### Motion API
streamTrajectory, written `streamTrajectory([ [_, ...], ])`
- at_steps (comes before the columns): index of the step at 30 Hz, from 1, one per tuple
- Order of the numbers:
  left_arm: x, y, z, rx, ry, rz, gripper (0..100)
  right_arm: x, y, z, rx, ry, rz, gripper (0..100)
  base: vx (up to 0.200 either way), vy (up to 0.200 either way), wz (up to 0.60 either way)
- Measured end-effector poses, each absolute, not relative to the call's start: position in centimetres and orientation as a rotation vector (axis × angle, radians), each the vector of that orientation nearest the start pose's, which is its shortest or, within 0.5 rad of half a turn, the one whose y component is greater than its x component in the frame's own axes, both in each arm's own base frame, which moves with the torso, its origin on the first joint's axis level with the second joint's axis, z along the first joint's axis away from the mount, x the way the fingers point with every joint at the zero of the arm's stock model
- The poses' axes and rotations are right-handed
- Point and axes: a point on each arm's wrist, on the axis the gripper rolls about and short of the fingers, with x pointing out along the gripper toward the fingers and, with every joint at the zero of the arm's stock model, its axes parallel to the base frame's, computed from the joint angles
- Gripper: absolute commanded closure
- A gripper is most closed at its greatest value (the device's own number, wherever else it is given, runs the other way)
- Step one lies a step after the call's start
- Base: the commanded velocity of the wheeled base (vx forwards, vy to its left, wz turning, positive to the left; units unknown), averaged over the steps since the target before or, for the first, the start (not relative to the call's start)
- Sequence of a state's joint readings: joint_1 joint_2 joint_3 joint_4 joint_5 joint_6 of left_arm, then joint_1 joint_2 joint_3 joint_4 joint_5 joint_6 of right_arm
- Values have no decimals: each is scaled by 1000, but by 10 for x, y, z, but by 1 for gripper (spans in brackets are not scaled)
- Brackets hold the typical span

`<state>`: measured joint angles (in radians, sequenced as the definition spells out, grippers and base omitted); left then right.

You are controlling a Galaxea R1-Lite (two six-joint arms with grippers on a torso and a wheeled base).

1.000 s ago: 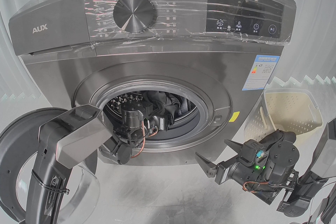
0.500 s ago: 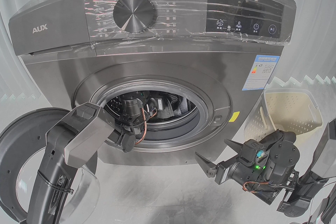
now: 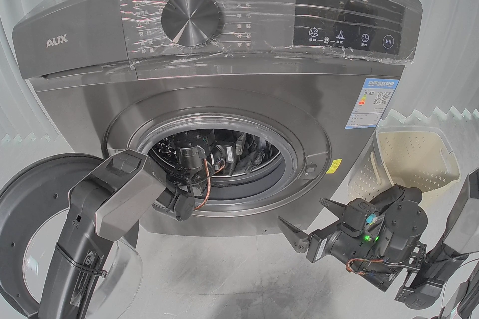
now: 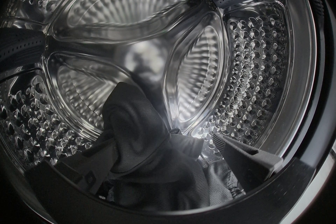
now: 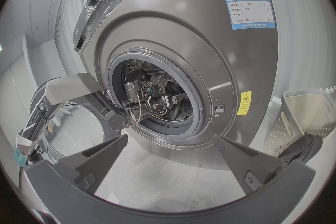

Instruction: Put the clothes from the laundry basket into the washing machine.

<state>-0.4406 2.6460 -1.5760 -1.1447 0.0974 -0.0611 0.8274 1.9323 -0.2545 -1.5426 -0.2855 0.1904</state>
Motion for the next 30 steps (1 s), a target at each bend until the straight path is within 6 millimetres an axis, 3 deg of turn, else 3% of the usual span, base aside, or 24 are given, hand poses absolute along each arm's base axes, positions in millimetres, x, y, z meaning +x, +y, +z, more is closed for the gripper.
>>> streamTrajectory([
  [9,453,-219,21,-59,5,-373,0,183,189,85,113,167,528,0,0,0,0],
  [17,414,-218,-2,-12,134,-463,0,182,189,85,112,168,528,0,0,0,0],
  [24,378,-215,1,5,176,-505,0,182,189,85,111,171,527,0,0,0,0],
  [30,342,-211,15,14,197,-541,0,182,189,84,110,172,528,0,0,0,0],
])
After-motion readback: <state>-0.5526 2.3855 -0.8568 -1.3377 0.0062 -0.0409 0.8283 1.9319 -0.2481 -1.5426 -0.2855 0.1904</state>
